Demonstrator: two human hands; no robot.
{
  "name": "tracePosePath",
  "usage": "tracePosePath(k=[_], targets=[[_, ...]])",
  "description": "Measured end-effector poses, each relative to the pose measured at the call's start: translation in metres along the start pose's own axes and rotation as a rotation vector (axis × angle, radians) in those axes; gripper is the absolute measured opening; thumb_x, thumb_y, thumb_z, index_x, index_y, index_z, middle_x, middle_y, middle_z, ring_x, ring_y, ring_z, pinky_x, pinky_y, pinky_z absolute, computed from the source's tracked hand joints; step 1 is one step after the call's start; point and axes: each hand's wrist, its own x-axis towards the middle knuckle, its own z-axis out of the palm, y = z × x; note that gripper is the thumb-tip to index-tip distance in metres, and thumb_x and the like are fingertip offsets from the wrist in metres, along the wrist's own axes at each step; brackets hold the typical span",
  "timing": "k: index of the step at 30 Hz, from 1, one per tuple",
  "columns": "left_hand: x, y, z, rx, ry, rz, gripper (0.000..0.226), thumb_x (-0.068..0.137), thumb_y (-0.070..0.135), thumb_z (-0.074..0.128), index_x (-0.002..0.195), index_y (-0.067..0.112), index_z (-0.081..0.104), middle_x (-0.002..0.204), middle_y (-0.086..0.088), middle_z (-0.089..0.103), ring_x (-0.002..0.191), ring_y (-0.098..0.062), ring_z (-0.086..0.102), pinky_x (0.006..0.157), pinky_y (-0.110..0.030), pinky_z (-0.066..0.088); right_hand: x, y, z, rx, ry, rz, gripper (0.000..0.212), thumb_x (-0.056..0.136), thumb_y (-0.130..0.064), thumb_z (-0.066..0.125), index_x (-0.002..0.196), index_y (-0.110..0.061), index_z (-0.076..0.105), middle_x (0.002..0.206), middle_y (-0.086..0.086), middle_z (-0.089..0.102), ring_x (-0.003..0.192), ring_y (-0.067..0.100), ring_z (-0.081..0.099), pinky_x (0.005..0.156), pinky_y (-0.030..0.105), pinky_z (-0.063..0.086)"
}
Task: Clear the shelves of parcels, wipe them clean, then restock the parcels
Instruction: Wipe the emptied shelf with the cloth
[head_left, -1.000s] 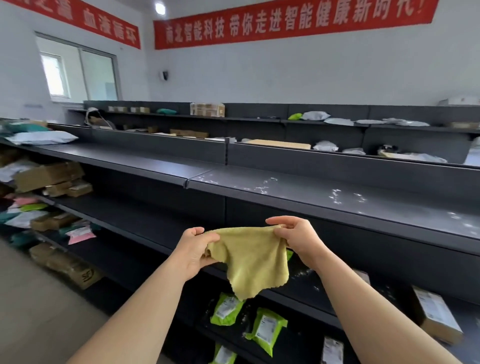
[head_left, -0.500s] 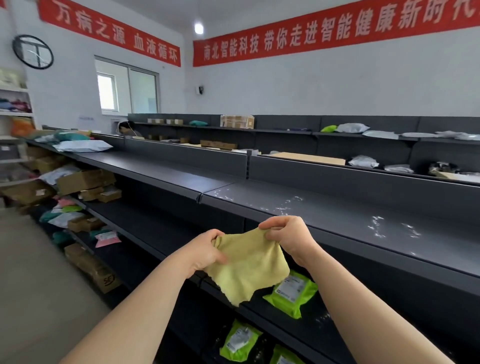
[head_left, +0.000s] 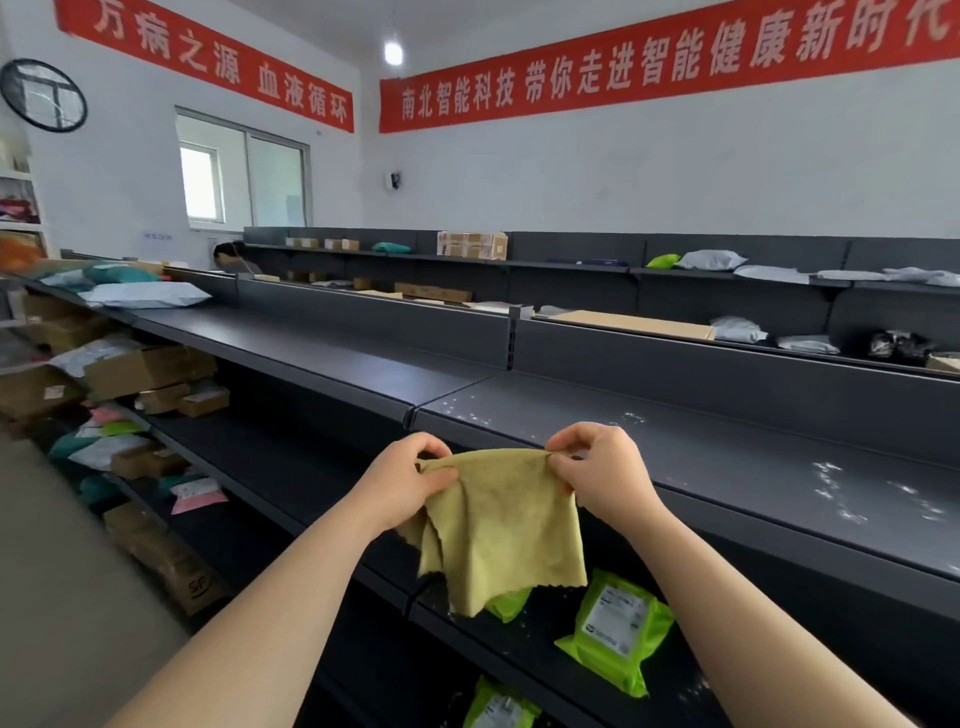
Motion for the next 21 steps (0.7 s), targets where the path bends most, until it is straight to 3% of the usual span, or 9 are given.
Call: tracePosePath(k=[3, 6, 9, 12, 16, 18, 21], targets=[[0.025, -0.006, -0.004, -0.041, -0.046, 0.029, 0.008, 0.091, 0.033, 0.062, 0.091, 0.027, 0.066, 0.084, 0.004, 0.069, 0.069, -0.010, 0.064, 0.054, -0.025, 0.048, 0.015, -0.002, 0.012, 0.049, 0.052, 0.089, 0.019, 0.082, -0.003, 0.057, 0.083, -0.021, 0.063, 0.060, -0.003, 0.070, 0.050, 0.013, 0.066, 0.057, 0.028, 0.057], [0.049, -0.011, -0.008, -0.097, -0.136, 0.032, 0.015, 0.092, 0.035, 0.059, 0.092, 0.023, 0.068, 0.078, -0.001, 0.070, 0.054, -0.010, 0.061, 0.043, -0.022, 0.042, 0.030, -0.005, 0.021, 0.049, 0.150, 0.144, 0.019, 0.080, -0.002, 0.055, 0.083, -0.020, 0.060, 0.060, -0.001, 0.069, 0.056, 0.016, 0.068, 0.057, 0.033, 0.058], [0.072, -0.015, -0.007, -0.134, -0.214, 0.072, 0.018, 0.094, 0.034, 0.058, 0.099, 0.022, 0.069, 0.085, 0.002, 0.072, 0.065, -0.009, 0.066, 0.052, -0.021, 0.047, 0.043, -0.009, 0.029, 0.017, 0.274, 0.195, 0.020, 0.078, 0.000, 0.054, 0.078, -0.020, 0.059, 0.064, -0.002, 0.067, 0.056, 0.013, 0.068, 0.059, 0.036, 0.057], [0.096, -0.014, -0.002, -0.221, -0.272, 0.112, 0.013, 0.092, 0.024, 0.062, 0.102, 0.020, 0.070, 0.094, 0.004, 0.073, 0.087, -0.011, 0.069, 0.077, -0.028, 0.055, 0.056, -0.014, 0.033, -0.080, 0.407, 0.215, 0.025, 0.079, -0.002, 0.053, 0.072, -0.026, 0.058, 0.072, -0.007, 0.066, 0.072, 0.018, 0.066, 0.065, 0.030, 0.051], [0.122, -0.012, 0.008, -0.204, -0.273, 0.132, 0.006, 0.088, 0.023, 0.065, 0.093, 0.025, 0.064, 0.094, 0.008, 0.068, 0.087, -0.004, 0.063, 0.068, -0.021, 0.050, 0.067, -0.010, 0.042, -0.189, 0.482, 0.237, 0.028, 0.086, -0.001, 0.046, 0.083, -0.022, 0.063, 0.098, -0.002, 0.060, 0.085, 0.016, 0.055, 0.069, 0.026, 0.040], [0.131, -0.012, 0.013, -0.199, -0.265, 0.174, 0.005, 0.087, 0.022, 0.066, 0.090, 0.026, 0.064, 0.093, 0.009, 0.067, 0.088, -0.005, 0.063, 0.070, -0.022, 0.051, 0.068, -0.005, 0.047, -0.247, 0.442, 0.252, 0.026, 0.090, -0.003, 0.046, 0.095, -0.017, 0.066, 0.112, 0.001, 0.055, 0.090, 0.014, 0.051, 0.078, 0.025, 0.038], [0.138, -0.015, 0.022, -0.188, -0.235, 0.221, 0.005, 0.082, 0.021, 0.073, 0.084, 0.022, 0.068, 0.086, 0.005, 0.069, 0.081, -0.013, 0.066, 0.074, -0.031, 0.056, 0.069, 0.003, 0.057, -0.385, 0.296, 0.323, 0.018, 0.091, -0.019, 0.057, 0.105, -0.012, 0.064, 0.122, 0.001, 0.043, 0.079, 0.012, 0.050, 0.075, 0.024, 0.039]])
